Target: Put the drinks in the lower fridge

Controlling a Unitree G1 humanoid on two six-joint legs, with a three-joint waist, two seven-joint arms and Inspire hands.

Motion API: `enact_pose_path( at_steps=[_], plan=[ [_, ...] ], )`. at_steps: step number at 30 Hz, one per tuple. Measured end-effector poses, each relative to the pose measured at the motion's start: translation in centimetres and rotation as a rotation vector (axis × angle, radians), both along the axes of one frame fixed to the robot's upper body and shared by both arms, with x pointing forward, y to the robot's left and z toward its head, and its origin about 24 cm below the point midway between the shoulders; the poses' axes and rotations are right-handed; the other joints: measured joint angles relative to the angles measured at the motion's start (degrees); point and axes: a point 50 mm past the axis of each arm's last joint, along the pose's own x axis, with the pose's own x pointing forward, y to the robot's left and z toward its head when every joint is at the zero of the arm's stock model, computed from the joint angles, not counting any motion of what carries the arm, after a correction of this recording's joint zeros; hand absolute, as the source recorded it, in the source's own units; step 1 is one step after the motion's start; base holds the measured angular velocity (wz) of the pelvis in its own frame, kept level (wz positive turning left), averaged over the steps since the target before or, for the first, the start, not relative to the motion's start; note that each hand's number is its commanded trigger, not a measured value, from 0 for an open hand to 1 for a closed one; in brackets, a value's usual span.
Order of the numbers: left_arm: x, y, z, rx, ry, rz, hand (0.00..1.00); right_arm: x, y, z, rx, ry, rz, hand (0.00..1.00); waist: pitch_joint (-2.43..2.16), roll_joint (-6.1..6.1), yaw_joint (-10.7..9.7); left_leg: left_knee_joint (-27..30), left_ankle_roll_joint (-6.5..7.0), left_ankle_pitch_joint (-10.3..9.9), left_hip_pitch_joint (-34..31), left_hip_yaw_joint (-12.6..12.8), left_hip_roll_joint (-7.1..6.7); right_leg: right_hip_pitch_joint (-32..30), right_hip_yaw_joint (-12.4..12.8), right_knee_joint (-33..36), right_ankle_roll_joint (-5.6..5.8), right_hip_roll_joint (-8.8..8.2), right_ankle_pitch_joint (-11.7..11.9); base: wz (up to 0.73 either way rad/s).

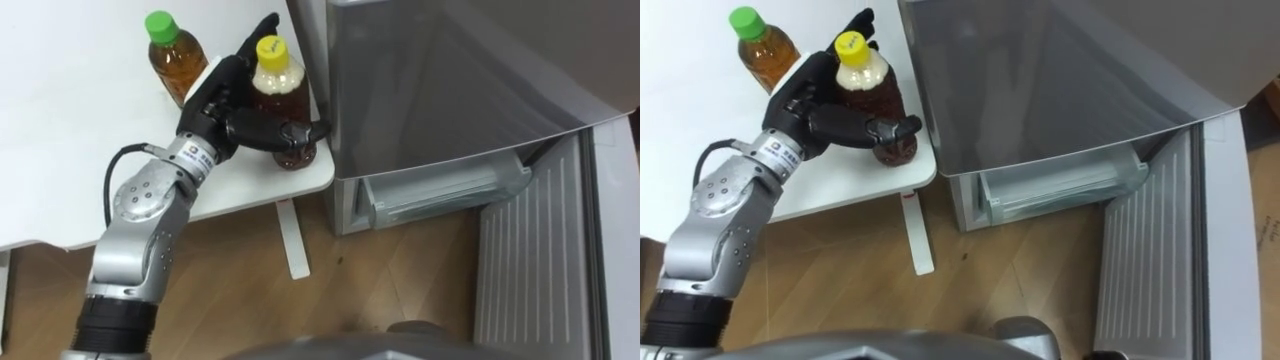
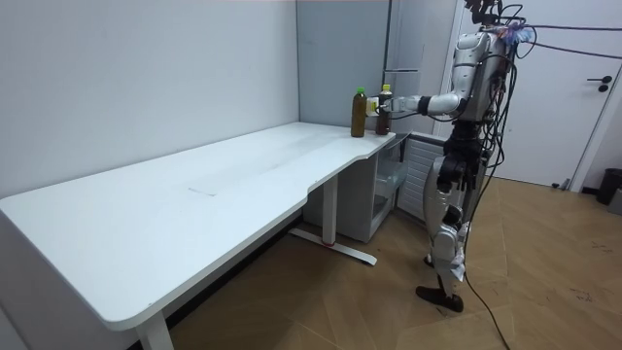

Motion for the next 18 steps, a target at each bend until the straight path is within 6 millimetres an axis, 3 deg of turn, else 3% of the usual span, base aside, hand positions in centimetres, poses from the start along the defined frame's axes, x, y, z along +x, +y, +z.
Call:
enact_pose_path(
  at_steps=[10,14,18],
  plan=[
    [-0.01,-0.32,0.00,0.000,0.000,-0.032,1.00,0.23,0.01,0.02,0.000,-0.005,0.001,0.00,-0.13,0.04,0.0,0.0,0.00,0.0,-0.2,0.0,0.00,-0.1,-0.2,-0.1,0.00,0.00,0.0,0.00],
    [-0.02,-0.34,-0.06,0.008,0.006,-0.037,1.00,0.30,0.00,0.02,0.000,-0.007,0.001,0.00,-0.53,0.12,0.1,0.1,0.00,0.0,-0.6,0.0,0.00,-0.5,-0.1,0.0,-0.03,0.01,0.0,0.00],
    [-0.04,-0.35,-0.11,0.008,0.013,-0.040,1.00,0.30,0.02,0.03,0.009,-0.006,0.001,0.00,-0.57,0.17,0.1,0.1,0.00,0.0,-0.7,-0.1,0.03,-0.7,-0.1,0.2,-0.10,0.01,0.1,0.00]
  ],
)
